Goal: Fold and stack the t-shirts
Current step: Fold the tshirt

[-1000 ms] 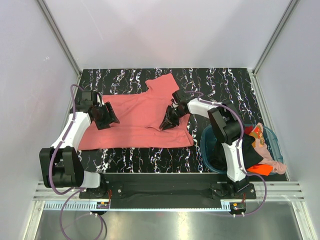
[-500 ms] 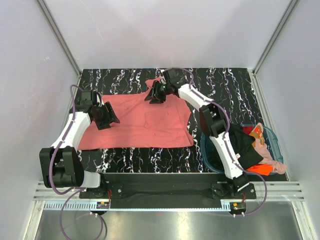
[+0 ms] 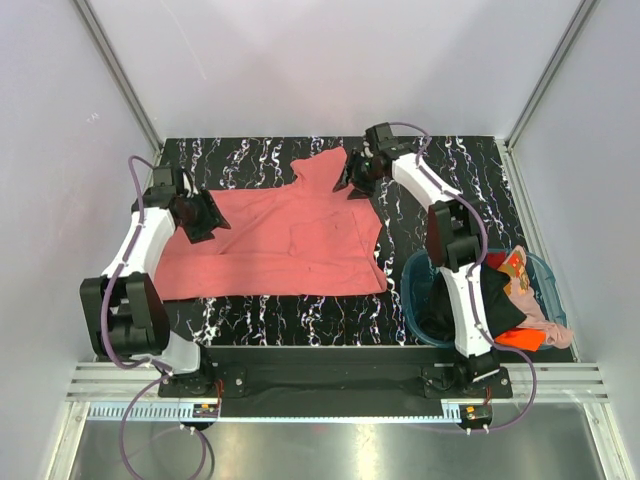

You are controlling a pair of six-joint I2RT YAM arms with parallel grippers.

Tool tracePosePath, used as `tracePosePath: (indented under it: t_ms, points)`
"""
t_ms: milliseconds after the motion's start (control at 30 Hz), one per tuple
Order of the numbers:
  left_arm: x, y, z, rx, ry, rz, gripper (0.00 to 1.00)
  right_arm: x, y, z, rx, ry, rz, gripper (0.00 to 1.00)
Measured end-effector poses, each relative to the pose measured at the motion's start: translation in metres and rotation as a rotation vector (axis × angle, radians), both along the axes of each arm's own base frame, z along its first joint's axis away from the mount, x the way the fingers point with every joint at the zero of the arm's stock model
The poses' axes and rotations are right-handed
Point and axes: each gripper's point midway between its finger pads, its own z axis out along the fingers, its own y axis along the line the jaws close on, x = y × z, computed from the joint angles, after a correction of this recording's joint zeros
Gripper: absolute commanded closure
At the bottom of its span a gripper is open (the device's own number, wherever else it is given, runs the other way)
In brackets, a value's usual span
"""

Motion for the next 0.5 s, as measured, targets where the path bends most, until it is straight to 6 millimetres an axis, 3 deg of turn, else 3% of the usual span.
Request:
tracePosePath:
  t_ms: [100, 200, 333, 500]
  points:
    - [0.012, 0.006, 0.001, 0.002, -0.007, 0.018, 0.42, -0.004, -0.024, -0.008, -0.071, 0.032, -0.012, 0.37]
    - [0.006, 0.010, -0.005, 0.020, 0.035, 0.047, 0.35, -0.022, -0.036, -0.012, -0.152, 0.064, 0.027, 0.31]
    - [-0.004, 0.019, -0.011, 0.062, 0.090, 0.090, 0.34, -0.040, -0.045, -0.005, -0.245, 0.059, 0.088, 0.23]
    - [-0.003, 0.026, -0.014, 0.086, 0.105, 0.119, 0.34, -0.034, -0.057, 0.011, -0.326, -0.026, 0.088, 0.15]
